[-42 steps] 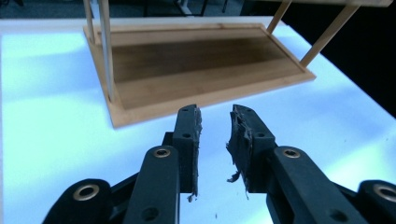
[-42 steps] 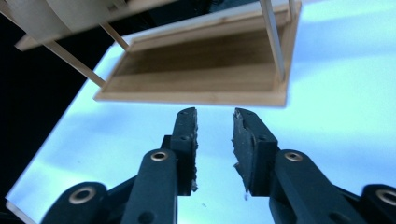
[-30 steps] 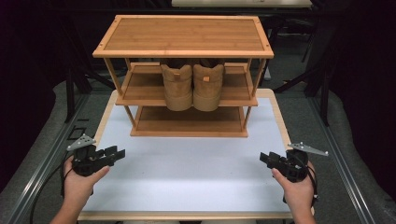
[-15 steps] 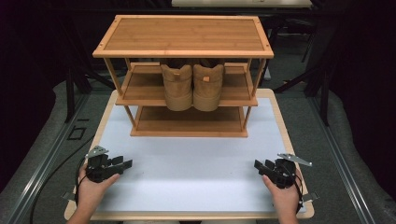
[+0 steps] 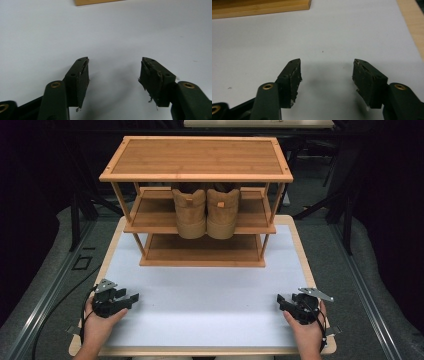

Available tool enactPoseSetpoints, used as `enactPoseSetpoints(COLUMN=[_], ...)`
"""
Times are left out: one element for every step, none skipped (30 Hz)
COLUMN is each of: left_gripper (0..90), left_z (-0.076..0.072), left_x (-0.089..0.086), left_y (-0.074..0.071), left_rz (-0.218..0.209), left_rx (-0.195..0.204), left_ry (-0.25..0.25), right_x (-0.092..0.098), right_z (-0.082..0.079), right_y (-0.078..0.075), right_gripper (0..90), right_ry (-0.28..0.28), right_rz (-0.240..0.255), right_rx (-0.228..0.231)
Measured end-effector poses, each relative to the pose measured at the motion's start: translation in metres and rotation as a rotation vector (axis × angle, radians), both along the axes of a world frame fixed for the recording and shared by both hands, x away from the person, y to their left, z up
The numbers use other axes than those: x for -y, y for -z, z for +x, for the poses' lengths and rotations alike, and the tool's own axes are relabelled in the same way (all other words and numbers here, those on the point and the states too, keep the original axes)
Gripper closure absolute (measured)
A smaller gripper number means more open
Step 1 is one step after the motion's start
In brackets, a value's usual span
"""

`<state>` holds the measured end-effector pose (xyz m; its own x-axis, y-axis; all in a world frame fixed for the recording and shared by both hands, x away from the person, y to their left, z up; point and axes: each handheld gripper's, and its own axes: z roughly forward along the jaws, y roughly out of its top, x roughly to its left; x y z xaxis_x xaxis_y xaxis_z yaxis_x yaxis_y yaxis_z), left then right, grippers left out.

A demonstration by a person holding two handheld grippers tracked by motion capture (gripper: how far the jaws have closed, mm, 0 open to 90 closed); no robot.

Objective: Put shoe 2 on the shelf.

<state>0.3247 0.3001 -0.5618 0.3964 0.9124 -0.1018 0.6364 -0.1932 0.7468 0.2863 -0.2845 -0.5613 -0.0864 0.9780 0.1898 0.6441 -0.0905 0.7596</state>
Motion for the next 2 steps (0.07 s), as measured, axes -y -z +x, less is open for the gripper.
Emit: enactPoseSetpoints(left_gripper=[38.6, 38.6], left_z=[0.0035, 0.0035], left_x=[-0.0020, -0.0020], left_y=[-0.0013, -0.0013], left_rz=[0.022, 0.022], left_rx=[0.000, 0.000], left_ry=[-0.001, -0.001], right_x=[-0.0018, -0.0038], right_z=[0.0035, 0.0073], right_y=[-0.0007, -0.0027], right_gripper=[37.9, 37.0], right_ry=[-0.008, -0.016], right_rz=[-0.024, -0.061], right_rx=[0.016, 0.010])
